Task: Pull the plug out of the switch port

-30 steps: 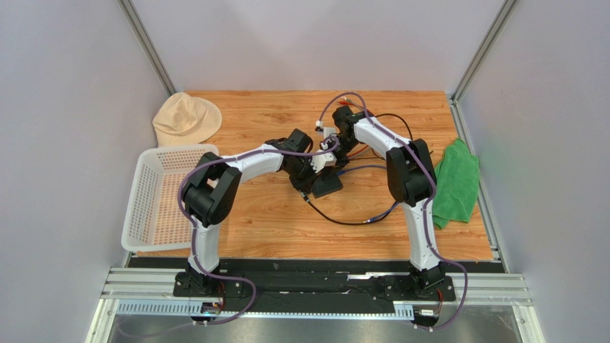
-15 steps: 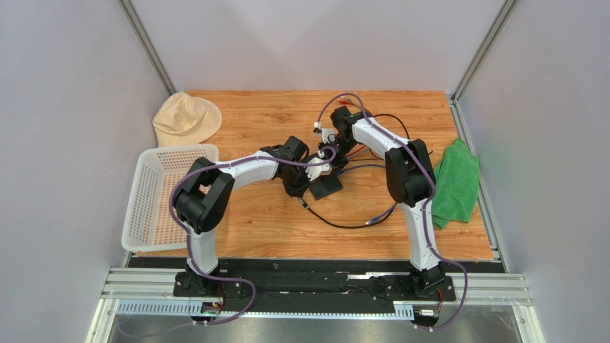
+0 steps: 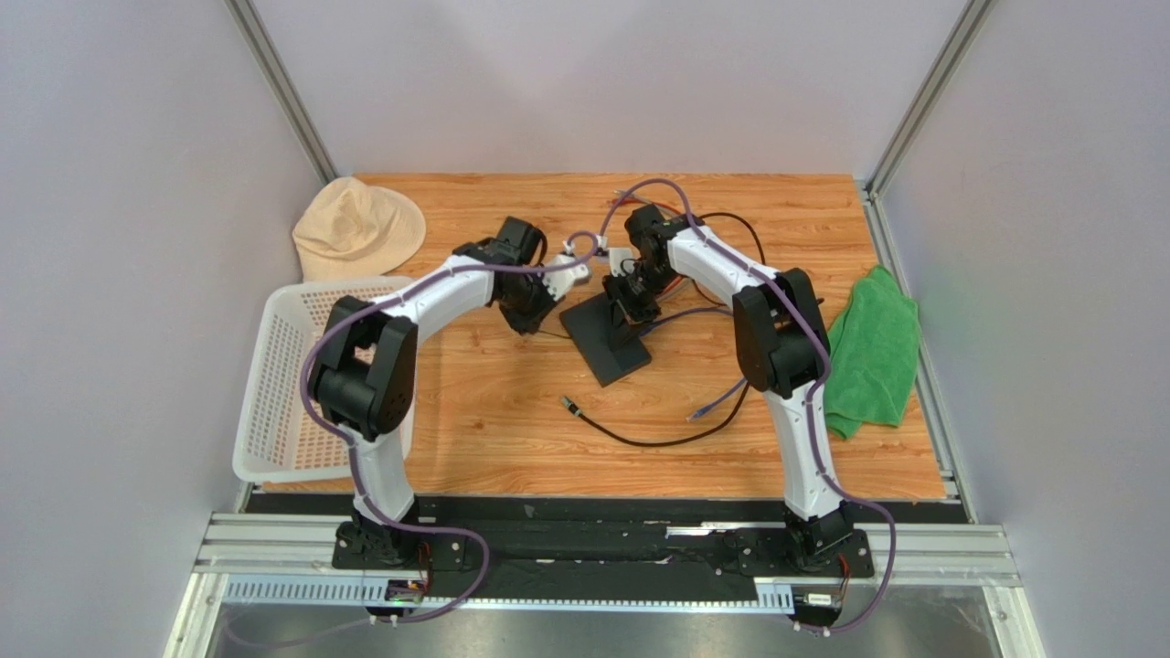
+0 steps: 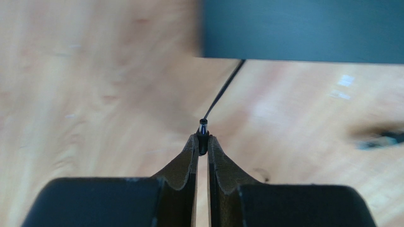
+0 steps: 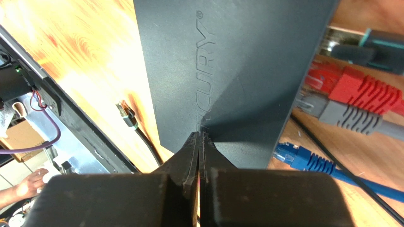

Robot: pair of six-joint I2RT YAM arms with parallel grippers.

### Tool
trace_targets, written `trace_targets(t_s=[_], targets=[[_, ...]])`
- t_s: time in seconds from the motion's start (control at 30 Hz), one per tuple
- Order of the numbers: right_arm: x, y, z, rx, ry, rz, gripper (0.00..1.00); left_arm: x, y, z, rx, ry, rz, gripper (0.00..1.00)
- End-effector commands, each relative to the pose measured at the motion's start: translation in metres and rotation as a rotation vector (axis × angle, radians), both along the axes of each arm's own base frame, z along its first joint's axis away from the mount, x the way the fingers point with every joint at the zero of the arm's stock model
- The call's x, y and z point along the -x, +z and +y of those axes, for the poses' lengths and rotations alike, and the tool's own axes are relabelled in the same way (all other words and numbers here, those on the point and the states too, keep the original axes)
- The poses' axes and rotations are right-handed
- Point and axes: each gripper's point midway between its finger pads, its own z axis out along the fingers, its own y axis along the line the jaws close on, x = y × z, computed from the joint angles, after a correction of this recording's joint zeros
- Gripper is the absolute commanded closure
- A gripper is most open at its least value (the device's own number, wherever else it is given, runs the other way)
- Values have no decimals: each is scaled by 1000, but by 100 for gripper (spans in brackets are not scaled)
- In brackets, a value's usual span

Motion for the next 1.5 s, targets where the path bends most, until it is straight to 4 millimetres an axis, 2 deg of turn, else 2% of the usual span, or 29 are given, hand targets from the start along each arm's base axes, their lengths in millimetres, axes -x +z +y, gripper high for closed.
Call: trace_targets(t_s=[0.0,0.03,0.1,0.13,0.2,0.23,0.27,0.3,0.37,0.4,0.43,0.47,0.53,0.57,0.6,0.67,0.7,0.83,1.03,1.13,1.27,1.47], targets=[[-22,42,5,-73,-9,-148,95,-44,4,47,-113,113,-3,100],[-22,46,5,-75,-10,-161,91,-60,4,48,-133,140,-17,99],[-23,50,-1,-53,-15,-190,77,-69,4,50,-147,188,-2,96],[-23,52,-3,-45,-12,-205,74,-81,8,47,-142,211,-17,89],[-24,53,-12,-14,-7,-235,66,-89,19,40,-101,271,-20,75],[-23,54,-13,-10,-7,-240,65,-88,22,32,-63,265,-2,65],[-23,56,-15,-10,-8,-246,62,-85,26,28,-36,283,13,61],[-23,55,-19,-5,-13,-243,59,-85,31,23,-8,291,16,50],[-20,55,-19,-1,-3,-244,58,-75,49,10,78,294,44,46],[-19,53,-21,6,1,-246,59,-69,51,8,99,298,65,46],[-20,51,-21,8,2,-248,60,-62,62,3,139,303,72,46],[-20,48,-21,11,5,-245,64,-56,65,2,162,335,96,46],[-24,41,-23,26,4,-245,70,-35,64,-2,200,340,162,61],[-26,37,-24,43,5,-251,77,-26,61,-4,214,353,201,71],[-27,34,-24,55,10,-255,80,-12,51,-7,226,350,267,91],[-32,22,-28,92,24,-263,85,1,36,-7,216,371,338,100],[-32,19,-29,103,27,-261,86,10,21,-5,198,377,380,100],[-28,5,-27,120,53,-240,89,8,-4,-1,145,382,415,100],[-11,-7,-17,138,123,-229,89,-9,-12,-10,150,374,425,100],[6,-7,-3,118,168,-219,89,-17,-18,-13,147,377,434,99],[42,-11,23,113,281,-195,89,-23,-20,-21,173,368,450,95],[48,-7,39,91,325,-222,90,-20,-26,-22,173,378,478,91]])
